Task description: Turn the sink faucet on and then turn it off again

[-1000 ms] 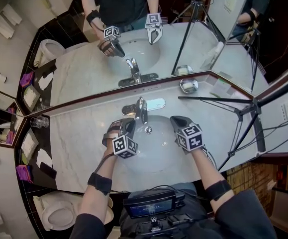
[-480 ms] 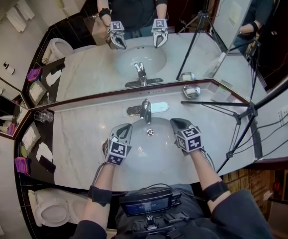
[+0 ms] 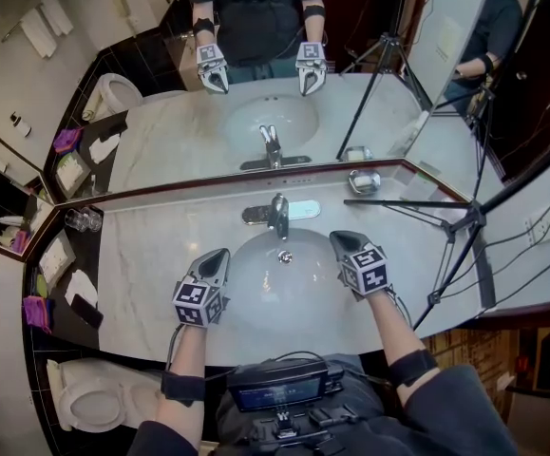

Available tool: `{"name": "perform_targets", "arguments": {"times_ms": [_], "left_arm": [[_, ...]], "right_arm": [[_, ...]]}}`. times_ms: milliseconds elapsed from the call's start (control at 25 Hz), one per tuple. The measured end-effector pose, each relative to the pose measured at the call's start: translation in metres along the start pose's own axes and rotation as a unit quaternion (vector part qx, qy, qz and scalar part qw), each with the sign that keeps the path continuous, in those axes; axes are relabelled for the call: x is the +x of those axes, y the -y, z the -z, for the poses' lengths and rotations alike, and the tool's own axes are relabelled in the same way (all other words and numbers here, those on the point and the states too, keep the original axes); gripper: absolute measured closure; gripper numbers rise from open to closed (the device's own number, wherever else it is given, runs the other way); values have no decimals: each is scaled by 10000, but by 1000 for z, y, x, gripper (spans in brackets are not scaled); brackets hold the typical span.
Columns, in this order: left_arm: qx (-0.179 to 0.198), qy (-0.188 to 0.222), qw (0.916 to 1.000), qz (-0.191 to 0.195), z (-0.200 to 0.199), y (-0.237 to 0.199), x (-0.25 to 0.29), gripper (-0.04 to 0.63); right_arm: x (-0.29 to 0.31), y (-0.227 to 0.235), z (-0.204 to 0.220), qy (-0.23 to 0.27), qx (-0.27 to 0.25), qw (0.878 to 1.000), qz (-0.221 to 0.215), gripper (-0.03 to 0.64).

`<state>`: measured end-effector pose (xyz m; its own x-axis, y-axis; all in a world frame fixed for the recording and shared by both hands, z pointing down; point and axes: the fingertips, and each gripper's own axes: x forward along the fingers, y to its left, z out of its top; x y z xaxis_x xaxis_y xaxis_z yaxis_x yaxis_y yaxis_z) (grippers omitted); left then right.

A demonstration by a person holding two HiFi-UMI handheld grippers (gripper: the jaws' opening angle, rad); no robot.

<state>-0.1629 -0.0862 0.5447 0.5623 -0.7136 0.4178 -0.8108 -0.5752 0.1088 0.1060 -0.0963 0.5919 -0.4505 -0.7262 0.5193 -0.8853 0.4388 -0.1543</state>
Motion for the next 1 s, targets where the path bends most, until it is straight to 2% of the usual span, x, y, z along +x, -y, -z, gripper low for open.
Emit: {"name": "perform_targets", "arguments": {"times_ms": [400, 520, 600, 720, 880, 1000], "left_arm": [[5, -17, 9999, -125, 6, -2, -2, 595], [43, -28, 9999, -159, 7, -2, -2, 595], [60, -33, 9998, -192, 7, -3, -1, 595], [97, -62, 9997, -221, 8, -3, 1, 595], [236, -102, 9993, -273, 5, -4, 5, 595], [302, -108, 9990, -303, 1, -7, 8, 595]], "right_arm": [[2, -5, 4, -107, -255, 9996, 7, 597], [3, -8, -1, -110, -639, 9979, 90, 595], [6, -11, -5, -154, -1093, 9937, 175, 594], [19, -19, -5, -254, -1995, 9794, 200, 589], [43, -33, 0, -421, -3106, 9496, 51, 519], [62, -42, 0, -506, -3732, 9264, -20, 450]]}}
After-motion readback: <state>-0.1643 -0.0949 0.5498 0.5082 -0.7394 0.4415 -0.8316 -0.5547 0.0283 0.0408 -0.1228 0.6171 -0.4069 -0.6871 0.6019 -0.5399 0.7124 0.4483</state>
